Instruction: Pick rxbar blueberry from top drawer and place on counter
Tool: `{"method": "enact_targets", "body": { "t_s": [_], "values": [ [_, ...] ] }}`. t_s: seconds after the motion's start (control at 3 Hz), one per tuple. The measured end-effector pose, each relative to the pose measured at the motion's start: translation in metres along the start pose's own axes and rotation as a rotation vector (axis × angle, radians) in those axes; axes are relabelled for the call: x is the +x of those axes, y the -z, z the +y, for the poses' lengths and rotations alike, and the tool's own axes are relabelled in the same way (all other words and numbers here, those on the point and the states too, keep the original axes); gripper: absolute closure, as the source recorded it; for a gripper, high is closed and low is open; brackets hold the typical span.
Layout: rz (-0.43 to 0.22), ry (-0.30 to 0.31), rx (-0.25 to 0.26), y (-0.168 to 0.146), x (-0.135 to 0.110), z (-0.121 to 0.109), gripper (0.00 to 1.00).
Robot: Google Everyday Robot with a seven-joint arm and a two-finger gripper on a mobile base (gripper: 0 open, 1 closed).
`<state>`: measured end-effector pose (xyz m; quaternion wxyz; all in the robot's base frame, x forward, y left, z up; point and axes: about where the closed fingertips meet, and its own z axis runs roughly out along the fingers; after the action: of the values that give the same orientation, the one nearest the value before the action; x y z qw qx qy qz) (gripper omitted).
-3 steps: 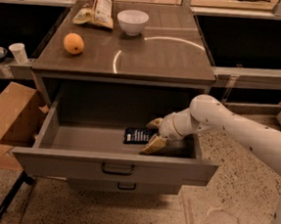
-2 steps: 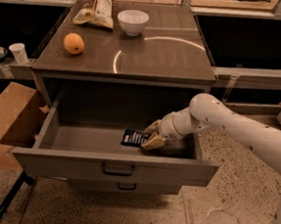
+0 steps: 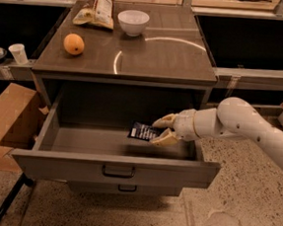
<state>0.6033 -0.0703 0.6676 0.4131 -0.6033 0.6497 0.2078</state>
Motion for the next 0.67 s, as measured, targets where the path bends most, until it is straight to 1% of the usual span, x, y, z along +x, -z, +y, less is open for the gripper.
{"method": "enact_targets", "body": {
  "t_s": [0.33, 0.67],
  "values": [
    [-0.053, 0.076, 0.065, 0.0499, -0.0135, -0.0106, 1.0],
    [-0.053, 0.076, 0.064, 0.0499, -0.0135, -0.0105, 1.0]
  ]
}}
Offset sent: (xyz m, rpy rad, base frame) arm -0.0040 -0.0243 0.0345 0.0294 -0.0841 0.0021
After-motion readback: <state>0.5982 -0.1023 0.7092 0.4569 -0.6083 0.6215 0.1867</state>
